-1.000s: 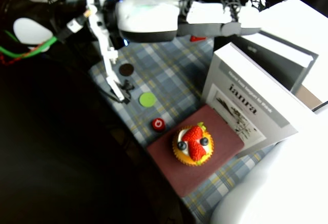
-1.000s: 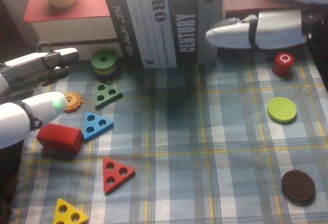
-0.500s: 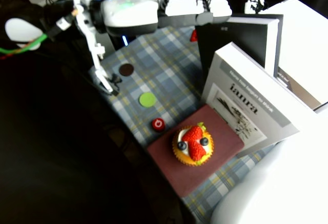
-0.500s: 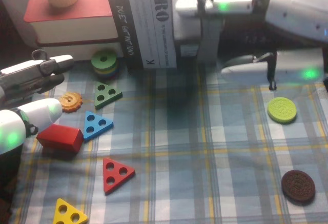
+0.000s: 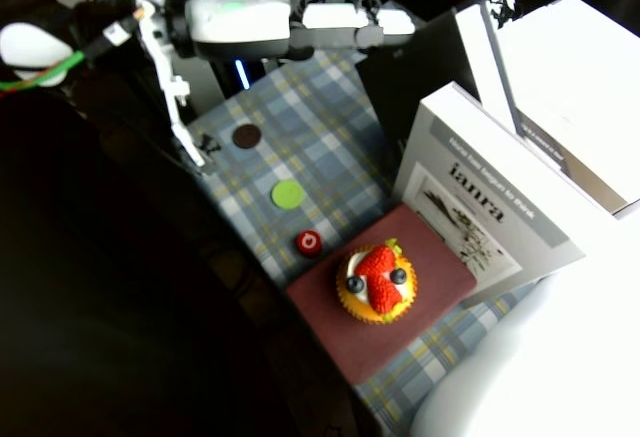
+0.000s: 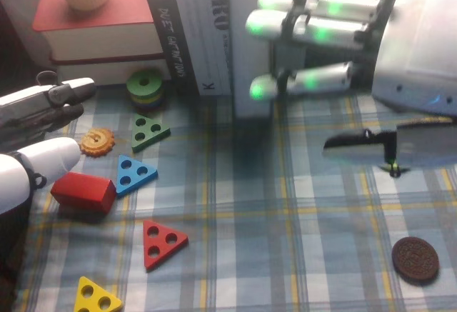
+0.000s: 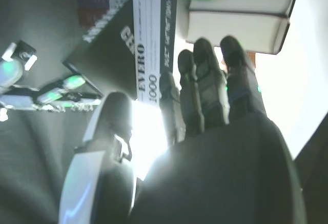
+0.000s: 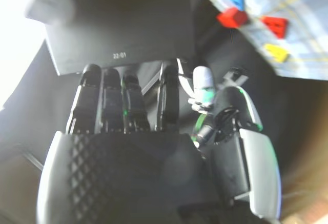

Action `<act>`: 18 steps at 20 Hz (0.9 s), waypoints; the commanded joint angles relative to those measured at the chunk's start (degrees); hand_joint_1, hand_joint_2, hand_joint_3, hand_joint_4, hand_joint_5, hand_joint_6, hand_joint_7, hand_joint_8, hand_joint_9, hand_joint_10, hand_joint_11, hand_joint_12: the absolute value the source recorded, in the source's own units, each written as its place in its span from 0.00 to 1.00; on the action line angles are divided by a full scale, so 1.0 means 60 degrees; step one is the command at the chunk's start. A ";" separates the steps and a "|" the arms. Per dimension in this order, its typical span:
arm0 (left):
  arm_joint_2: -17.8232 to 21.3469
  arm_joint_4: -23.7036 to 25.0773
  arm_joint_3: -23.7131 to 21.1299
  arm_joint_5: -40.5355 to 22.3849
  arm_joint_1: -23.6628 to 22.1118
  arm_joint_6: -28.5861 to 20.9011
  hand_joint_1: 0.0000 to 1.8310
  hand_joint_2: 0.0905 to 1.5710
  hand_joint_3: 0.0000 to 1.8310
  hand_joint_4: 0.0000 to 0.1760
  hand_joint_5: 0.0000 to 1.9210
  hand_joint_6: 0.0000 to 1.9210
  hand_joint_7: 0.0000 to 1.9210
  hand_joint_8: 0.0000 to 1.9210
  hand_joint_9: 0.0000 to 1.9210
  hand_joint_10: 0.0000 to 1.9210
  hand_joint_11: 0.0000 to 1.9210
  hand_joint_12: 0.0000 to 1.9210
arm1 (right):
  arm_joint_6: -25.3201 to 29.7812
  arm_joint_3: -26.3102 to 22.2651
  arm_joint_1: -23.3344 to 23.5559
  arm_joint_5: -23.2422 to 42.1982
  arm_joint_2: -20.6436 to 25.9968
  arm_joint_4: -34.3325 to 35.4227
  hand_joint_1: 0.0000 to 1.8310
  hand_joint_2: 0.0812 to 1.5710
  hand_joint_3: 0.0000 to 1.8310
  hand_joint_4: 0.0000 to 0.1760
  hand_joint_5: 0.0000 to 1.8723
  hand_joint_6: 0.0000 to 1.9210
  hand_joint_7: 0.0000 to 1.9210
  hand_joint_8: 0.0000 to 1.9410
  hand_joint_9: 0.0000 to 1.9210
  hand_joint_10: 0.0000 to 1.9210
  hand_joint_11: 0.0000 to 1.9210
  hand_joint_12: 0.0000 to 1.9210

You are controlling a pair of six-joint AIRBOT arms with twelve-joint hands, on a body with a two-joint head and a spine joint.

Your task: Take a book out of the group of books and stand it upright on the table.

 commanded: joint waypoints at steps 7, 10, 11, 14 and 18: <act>-0.0078 -0.0092 -0.0025 -0.1321 0.0072 -0.0141 0.25 0.88 0.00 0.87 0.20 0.00 0.22 0.00 0.18 0.00 0.00 0.26 | 0.2530 0.0168 -0.0307 0.3458 0.0242 -0.0479 0.36 0.80 0.01 0.00 0.14 0.00 0.01 0.00 0.00 0.00 0.00 0.00; -0.0105 -0.0136 -0.0015 -0.1431 0.0138 -0.0158 0.21 0.88 0.00 1.00 0.19 0.00 0.23 0.00 0.19 0.00 0.00 0.26 | 0.2406 0.0188 -0.0337 0.3728 0.0341 -0.0264 0.18 0.74 0.00 0.17 0.12 0.01 0.00 0.00 0.00 0.00 0.00 0.00; -0.0110 -0.0152 -0.0009 -0.1447 0.0152 -0.0158 0.21 0.89 0.00 0.88 0.20 0.00 0.23 0.00 0.19 0.00 0.01 0.26 | 0.2242 0.0201 -0.0338 0.3737 0.0340 -0.0105 0.04 0.85 0.02 0.00 0.20 0.02 0.07 0.00 0.00 0.00 0.00 0.00; -0.0079 -0.0168 -0.0001 -0.1672 0.0195 -0.0300 0.20 0.89 0.00 0.87 0.20 0.00 0.22 0.00 0.19 0.00 0.00 0.25 | 0.1449 0.0281 -0.0506 0.4007 0.0409 0.1099 0.30 0.73 0.00 0.00 0.21 0.01 0.11 0.00 0.06 0.00 0.02 0.01; -0.0044 -0.0104 0.0250 -0.2494 0.0185 -0.1133 0.20 0.88 0.00 0.97 0.17 0.00 0.21 0.00 0.16 0.00 0.00 0.22 | 0.0870 0.0520 -0.0912 0.4470 0.0378 0.2670 0.23 0.81 0.01 0.05 0.30 0.01 0.09 0.00 0.01 0.00 0.00 0.00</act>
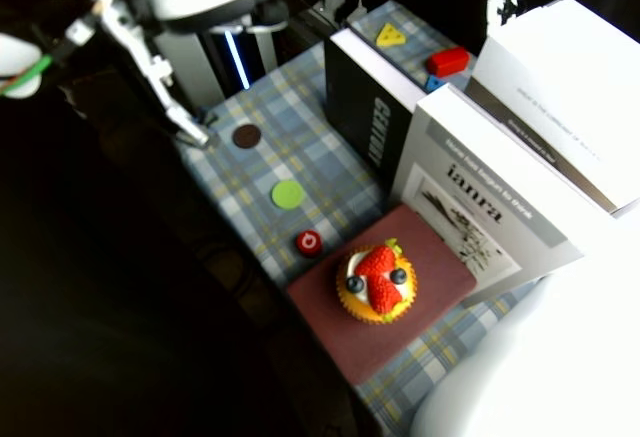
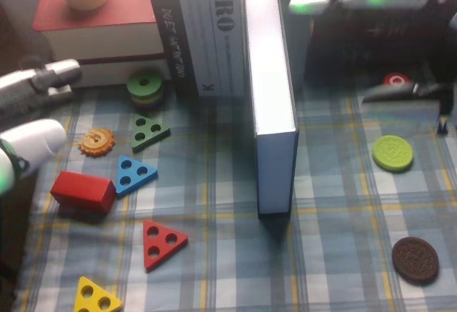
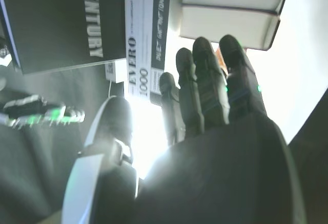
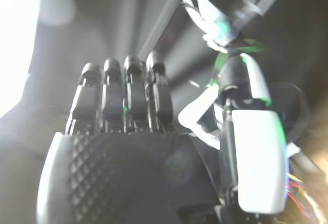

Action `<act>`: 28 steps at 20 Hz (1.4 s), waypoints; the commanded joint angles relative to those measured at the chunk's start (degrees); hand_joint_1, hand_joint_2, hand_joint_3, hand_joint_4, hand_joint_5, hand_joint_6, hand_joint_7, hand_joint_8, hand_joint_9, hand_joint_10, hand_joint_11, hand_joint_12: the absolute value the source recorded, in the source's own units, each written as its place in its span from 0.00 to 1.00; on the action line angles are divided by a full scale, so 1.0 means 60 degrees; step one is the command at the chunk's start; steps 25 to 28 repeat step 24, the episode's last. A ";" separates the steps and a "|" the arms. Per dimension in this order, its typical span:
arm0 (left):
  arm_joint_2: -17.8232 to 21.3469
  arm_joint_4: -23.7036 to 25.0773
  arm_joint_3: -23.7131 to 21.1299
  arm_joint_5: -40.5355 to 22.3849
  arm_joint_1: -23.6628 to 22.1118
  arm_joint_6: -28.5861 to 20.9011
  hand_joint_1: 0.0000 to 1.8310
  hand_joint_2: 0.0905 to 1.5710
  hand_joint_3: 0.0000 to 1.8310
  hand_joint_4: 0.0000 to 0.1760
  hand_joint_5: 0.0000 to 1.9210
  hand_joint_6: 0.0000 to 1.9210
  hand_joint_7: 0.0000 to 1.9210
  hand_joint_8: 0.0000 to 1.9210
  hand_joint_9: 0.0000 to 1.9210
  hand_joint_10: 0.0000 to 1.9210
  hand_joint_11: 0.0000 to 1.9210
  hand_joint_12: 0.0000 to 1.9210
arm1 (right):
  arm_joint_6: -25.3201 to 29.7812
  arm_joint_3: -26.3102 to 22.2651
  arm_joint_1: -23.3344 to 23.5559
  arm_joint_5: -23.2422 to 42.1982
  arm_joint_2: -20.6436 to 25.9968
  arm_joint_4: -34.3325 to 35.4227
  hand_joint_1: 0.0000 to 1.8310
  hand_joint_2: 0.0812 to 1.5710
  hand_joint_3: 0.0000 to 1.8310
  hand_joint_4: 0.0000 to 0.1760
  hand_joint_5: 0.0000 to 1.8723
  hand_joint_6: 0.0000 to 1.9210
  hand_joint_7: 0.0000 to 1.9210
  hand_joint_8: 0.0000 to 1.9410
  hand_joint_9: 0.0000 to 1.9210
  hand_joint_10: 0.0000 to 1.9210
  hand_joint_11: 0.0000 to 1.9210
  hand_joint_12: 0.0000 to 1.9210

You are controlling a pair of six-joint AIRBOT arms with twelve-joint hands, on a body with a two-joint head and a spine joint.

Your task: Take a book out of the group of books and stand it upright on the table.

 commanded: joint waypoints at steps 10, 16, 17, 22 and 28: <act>-0.0174 0.0268 0.0879 -0.4226 -0.0349 -0.2960 0.29 0.83 0.00 0.16 0.08 0.00 0.16 0.00 0.21 0.01 0.00 0.27 | -0.0005 0.0770 -0.0917 0.1762 -0.0672 0.2857 0.19 0.79 0.00 0.65 0.17 0.00 0.14 0.00 0.09 0.00 0.00 0.02; -0.0254 0.0433 0.1030 -0.4227 -0.0709 -0.3180 0.24 0.76 0.00 0.00 0.11 0.00 0.17 0.00 0.25 0.00 0.04 0.39 | 0.0739 0.0969 -0.1902 0.3091 -0.0740 0.3854 0.29 0.75 0.00 0.52 0.06 0.00 0.17 0.01 0.11 0.01 0.02 0.01; -0.0258 0.0556 0.1036 -0.4228 -0.0833 -0.3205 0.23 0.78 0.00 0.04 0.10 0.00 0.15 0.00 0.23 0.00 0.04 0.35 | 0.0959 0.0948 -0.2190 0.3524 -0.0746 0.3961 0.32 0.75 0.00 0.43 0.06 0.00 0.18 0.01 0.12 0.01 0.03 0.02; -0.0259 0.1266 0.1062 -0.4229 -0.1489 -0.3103 0.22 0.80 0.00 0.20 0.08 0.00 0.11 0.00 0.12 0.00 0.04 0.16 | 0.1122 0.0701 -0.2756 0.4943 -0.0670 0.4108 0.53 0.70 0.00 0.37 0.07 0.00 0.21 0.00 0.17 0.00 0.07 0.03; -0.0275 0.1503 0.1084 -0.4229 -0.1810 -0.3075 0.15 0.85 0.00 0.00 0.10 0.00 0.14 0.00 0.12 0.00 0.07 0.09 | 0.1122 0.0540 -0.3004 0.5596 -0.0548 0.4097 0.53 0.71 0.00 0.17 0.11 0.01 0.16 0.00 0.12 0.00 0.06 0.03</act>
